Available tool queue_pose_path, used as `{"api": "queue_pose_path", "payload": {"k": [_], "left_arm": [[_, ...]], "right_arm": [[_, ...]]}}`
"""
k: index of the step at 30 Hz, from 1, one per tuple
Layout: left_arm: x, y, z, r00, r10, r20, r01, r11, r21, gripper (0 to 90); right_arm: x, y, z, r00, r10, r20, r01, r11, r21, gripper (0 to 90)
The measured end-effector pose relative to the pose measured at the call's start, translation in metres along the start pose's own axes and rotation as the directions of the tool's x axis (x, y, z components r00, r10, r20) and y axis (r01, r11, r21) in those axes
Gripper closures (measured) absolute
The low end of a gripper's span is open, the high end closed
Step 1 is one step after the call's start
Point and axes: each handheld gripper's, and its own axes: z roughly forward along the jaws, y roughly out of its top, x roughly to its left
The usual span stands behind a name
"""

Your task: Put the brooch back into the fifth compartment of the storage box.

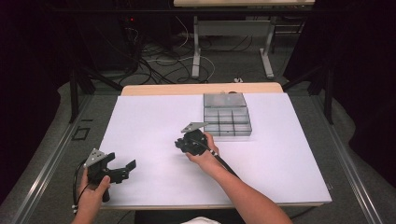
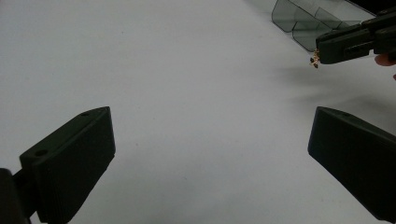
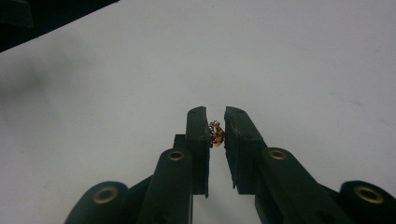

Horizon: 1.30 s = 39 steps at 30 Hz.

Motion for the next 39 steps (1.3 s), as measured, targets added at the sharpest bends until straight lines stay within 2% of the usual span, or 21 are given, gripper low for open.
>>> {"api": "queue_pose_path", "payload": {"k": [1,2,3,6,9,18,22,25,26,30,31,32,34,39], "left_arm": [[0.000,0.000,0.000,1.0000,0.000,0.000,0.000,1.0000,0.000,0.8],[0.000,0.000,0.000,1.0000,0.000,0.000,0.000,1.0000,0.000,0.8],[0.000,0.000,0.000,1.0000,0.001,0.000,-0.001,1.0000,0.001,0.8],[0.000,0.000,0.000,1.0000,0.003,0.001,-0.003,1.0000,0.002,0.8],[0.000,0.000,0.000,1.0000,0.002,0.001,-0.002,1.0000,0.002,0.8],[0.000,0.000,0.001,1.0000,0.002,0.002,-0.002,1.0000,0.002,0.8],[0.000,0.000,0.001,1.0000,0.001,0.003,-0.001,1.0000,0.002,0.8],[0.000,0.000,0.001,1.0000,-0.005,0.004,0.005,1.0000,0.002,0.8],[0.000,0.000,0.001,1.0000,-0.004,0.004,0.004,1.0000,0.002,0.8],[0.000,0.000,0.002,1.0000,-0.007,0.002,0.007,1.0000,0.001,0.8],[0.000,0.000,0.002,1.0000,-0.005,0.002,0.005,1.0000,0.003,0.8],[0.000,0.000,0.002,1.0000,-0.005,0.003,0.005,1.0000,0.003,0.8],[0.000,0.000,0.002,1.0000,-0.007,0.003,0.007,1.0000,0.003,0.8],[0.000,0.000,0.002,1.0000,-0.009,0.003,0.009,1.0000,0.004,0.8]], "right_arm": [[-0.002,0.000,0.000,1.0000,0.003,0.003,-0.003,1.0000,-0.007,80.2],[-0.004,0.001,-0.003,1.0000,0.006,0.005,-0.006,0.9998,0.017,80.2],[-0.006,0.001,-0.002,0.9999,0.009,0.012,-0.009,0.9999,-0.008,80.2],[-0.011,0.002,-0.006,0.9995,0.025,0.020,-0.025,0.9996,0.013,80.2],[-0.016,0.002,-0.007,0.9989,0.030,0.035,-0.029,0.9994,-0.018,80.2],[-0.029,0.004,-0.015,0.9973,0.037,0.063,-0.037,0.9993,-0.011,80.2],[-0.036,0.005,-0.020,0.9957,0.055,0.074,-0.056,0.9985,0.000,80.2],[-0.040,0.004,-0.022,0.9943,0.065,0.084,-0.063,0.9976,-0.030,80.2],[-0.042,0.004,-0.024,0.9941,0.064,0.087,-0.063,0.9979,-0.013,80.2],[-0.048,0.004,-0.027,0.9924,0.067,0.103,-0.066,0.9977,-0.019,80.2],[-0.051,0.005,-0.031,0.9919,0.061,0.112,-0.062,0.9981,0.004,80.2],[-0.051,0.005,-0.031,0.9919,0.061,0.112,-0.062,0.9981,0.004,80.2],[-0.055,0.004,-0.033,0.9895,0.081,0.120,-0.079,0.9966,-0.024,80.2],[-0.062,0.003,-0.039,0.9866,0.083,0.140,-0.081,0.9966,-0.017,80.2]]}}
